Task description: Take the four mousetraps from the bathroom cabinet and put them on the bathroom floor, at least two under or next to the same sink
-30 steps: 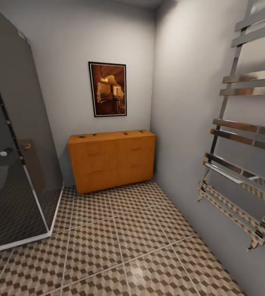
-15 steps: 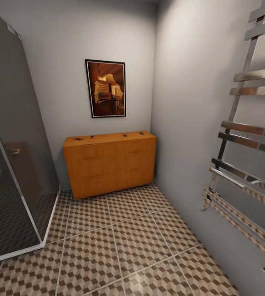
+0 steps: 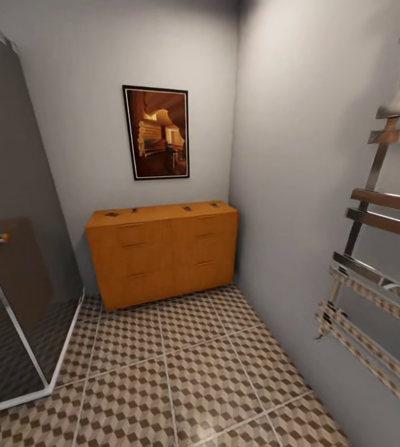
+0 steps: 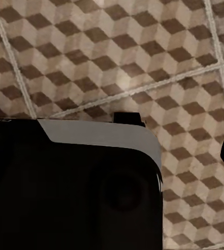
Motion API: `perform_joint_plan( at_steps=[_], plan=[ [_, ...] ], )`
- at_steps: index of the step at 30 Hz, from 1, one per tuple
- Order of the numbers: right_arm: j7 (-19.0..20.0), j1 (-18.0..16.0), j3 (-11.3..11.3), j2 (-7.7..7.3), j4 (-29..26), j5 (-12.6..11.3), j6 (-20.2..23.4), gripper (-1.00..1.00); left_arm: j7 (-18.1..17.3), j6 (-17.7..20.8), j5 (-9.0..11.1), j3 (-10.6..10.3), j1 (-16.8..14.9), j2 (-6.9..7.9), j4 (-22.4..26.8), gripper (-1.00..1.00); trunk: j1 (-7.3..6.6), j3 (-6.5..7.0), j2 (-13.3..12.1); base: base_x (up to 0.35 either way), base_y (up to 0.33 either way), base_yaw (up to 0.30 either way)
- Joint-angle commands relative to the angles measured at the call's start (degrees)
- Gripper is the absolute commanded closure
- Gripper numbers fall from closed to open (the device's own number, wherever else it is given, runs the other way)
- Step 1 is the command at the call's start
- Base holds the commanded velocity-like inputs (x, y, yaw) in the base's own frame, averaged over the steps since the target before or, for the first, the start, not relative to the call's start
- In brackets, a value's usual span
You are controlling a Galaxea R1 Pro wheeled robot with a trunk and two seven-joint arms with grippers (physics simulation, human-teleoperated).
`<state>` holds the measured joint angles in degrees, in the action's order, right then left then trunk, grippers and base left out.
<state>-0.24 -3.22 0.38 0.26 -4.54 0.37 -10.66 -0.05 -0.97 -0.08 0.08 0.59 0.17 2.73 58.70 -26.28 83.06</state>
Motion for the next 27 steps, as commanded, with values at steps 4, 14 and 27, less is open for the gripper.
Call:
perform_joint_plan(
  at_steps=[4, 14, 27],
  plan=[
    [-0.1, 0.0, 0.0, 0.07, 0.1, 0.1, -0.2, -1.00, 0.0, -0.1, 0.0, 0.0, 0.0, 0.01, 0.1, -1.00, 0.03, -0.05, 0.0, 0.309, -0.180, 0.211],
    [-0.1, 0.0, 0.1, 0.09, 0.1, 0.1, -0.2, -1.00, 0.0, -0.1, 0.0, 0.0, 0.0, 0.01, 0.1, -1.00, 0.03, -0.05, 0.0, 0.298, -0.196, 0.275],
    [-0.1, 0.0, 0.1, 0.02, 0.1, -0.1, -0.2, -1.00, 0.0, -0.1, 0.0, 0.0, 0.0, 0.01, 0.1, -1.00, 0.03, -0.08, 0.0, 0.295, -0.199, 0.260]
  ],
)
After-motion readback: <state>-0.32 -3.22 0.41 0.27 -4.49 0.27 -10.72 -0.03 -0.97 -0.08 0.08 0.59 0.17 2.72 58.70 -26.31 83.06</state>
